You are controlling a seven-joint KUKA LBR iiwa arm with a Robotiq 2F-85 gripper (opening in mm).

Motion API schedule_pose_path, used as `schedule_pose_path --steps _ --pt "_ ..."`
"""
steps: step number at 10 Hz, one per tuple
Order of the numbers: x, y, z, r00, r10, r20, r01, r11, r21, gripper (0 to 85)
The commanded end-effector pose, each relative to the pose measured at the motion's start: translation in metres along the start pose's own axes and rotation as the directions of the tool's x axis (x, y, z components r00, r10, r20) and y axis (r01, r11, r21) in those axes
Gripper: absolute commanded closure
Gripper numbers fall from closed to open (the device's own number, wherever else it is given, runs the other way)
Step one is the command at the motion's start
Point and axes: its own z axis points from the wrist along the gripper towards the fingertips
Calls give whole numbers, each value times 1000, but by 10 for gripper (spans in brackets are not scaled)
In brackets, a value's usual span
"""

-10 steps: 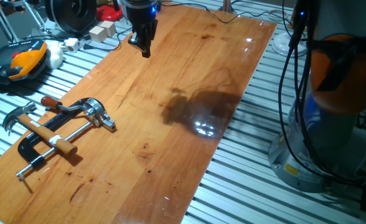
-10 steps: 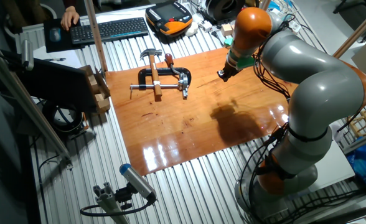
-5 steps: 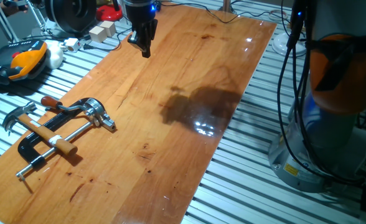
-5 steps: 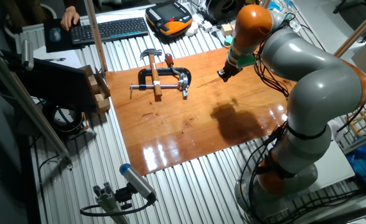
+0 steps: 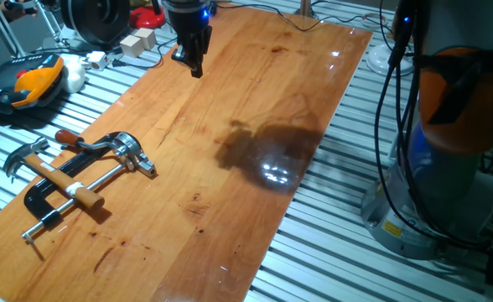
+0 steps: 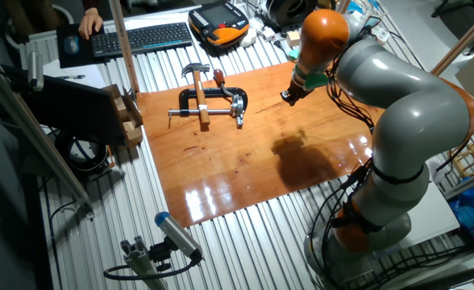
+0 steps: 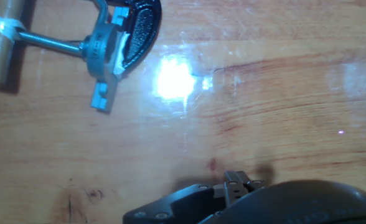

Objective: Pull up the lever

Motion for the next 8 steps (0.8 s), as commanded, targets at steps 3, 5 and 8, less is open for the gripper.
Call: schedule_pose_path --steps 3,5,8 --pt "0 0 0 1000 17 -21 -18 999 -43 850" --pt "0 0 0 1000 7 -15 -8 1000 -20 850" --pt "0 0 0 1000 11 -1 -11 1000 -26 850"
